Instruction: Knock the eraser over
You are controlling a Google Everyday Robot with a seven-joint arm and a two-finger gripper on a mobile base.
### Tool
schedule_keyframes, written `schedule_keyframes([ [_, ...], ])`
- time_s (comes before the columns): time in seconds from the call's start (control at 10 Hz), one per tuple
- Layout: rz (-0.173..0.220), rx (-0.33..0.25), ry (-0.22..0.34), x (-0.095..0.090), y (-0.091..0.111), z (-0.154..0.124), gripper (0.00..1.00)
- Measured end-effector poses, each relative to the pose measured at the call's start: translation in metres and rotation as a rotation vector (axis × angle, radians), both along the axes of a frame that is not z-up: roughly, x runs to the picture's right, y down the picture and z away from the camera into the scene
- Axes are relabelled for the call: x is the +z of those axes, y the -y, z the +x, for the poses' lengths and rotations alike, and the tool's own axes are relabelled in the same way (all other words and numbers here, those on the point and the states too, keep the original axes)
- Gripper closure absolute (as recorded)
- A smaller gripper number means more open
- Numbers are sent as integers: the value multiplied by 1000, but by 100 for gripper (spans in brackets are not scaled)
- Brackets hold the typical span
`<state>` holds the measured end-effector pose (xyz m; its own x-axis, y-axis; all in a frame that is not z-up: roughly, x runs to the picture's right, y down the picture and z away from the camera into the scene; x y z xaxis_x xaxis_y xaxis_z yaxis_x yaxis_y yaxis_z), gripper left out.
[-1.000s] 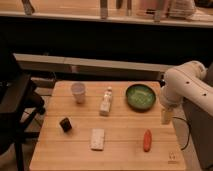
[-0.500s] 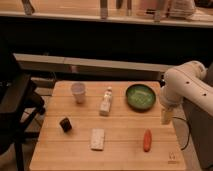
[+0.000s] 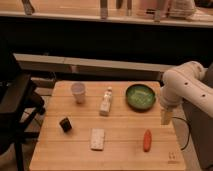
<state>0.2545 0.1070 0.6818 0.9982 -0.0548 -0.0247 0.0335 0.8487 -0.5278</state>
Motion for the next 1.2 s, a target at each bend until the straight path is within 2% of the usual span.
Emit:
schedule_keyframes([
  [0.2,6,-57,18,-1,-2,-14,20],
  [0.5,18,-89,25,-3,-6,-17,20],
  [0.8,23,-145,56,-5,-10,-49,20],
  [1.0,28,-197,80,-8,-12,-56,20],
  [1.2,29,-211,88,-10,-16,-60,20],
])
